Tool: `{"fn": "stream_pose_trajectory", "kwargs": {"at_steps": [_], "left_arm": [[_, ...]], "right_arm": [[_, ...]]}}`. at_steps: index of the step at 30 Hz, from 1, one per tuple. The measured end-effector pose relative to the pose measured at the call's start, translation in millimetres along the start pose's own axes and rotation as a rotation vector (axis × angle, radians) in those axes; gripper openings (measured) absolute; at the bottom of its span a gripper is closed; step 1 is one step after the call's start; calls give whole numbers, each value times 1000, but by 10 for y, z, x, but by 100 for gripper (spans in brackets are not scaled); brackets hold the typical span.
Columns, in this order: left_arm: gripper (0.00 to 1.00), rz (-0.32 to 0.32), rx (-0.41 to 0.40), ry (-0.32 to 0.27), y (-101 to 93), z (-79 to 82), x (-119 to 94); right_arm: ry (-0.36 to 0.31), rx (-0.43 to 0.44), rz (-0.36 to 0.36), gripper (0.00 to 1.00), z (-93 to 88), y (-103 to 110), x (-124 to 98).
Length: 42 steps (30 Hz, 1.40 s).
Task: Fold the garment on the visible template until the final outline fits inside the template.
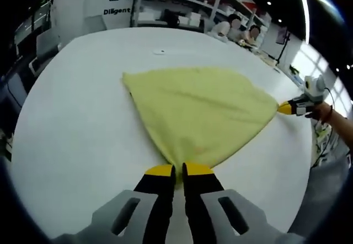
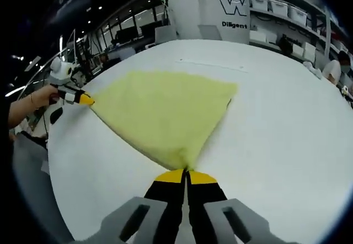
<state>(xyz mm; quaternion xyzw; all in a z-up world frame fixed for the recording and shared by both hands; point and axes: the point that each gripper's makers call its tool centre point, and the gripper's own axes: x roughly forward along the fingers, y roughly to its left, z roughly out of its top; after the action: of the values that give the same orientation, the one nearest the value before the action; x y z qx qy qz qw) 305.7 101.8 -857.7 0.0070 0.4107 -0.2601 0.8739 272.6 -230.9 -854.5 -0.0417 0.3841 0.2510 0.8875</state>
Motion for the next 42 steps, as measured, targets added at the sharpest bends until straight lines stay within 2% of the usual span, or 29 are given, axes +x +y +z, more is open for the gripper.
{"fn": "stream_pose_trajectory", "kwargs": {"at_steps": [3,5,10,18,32,42], "left_arm": [[4,7,4,6,39,9,-16],[4,-5,-30,8,40,14,-26],[4,-13,-53,13,49,4,-41],[4,-45,-59,5,33,-11,-128],[3,-81,-82,33,-60,-211,-256],[3,-92,-135,5,-101,-375,-369]], "right_arm": [[-4,-2,2,0,-12,-30,-33],[-7,4,11,0,-15,-8,-30],[29,-29,19,0,-76,46,11],[35,-3,19,0,-96,55,-21],[79,-4,34,0,-268,205,-128],[78,18,45,0,-365,329,-225]]}}
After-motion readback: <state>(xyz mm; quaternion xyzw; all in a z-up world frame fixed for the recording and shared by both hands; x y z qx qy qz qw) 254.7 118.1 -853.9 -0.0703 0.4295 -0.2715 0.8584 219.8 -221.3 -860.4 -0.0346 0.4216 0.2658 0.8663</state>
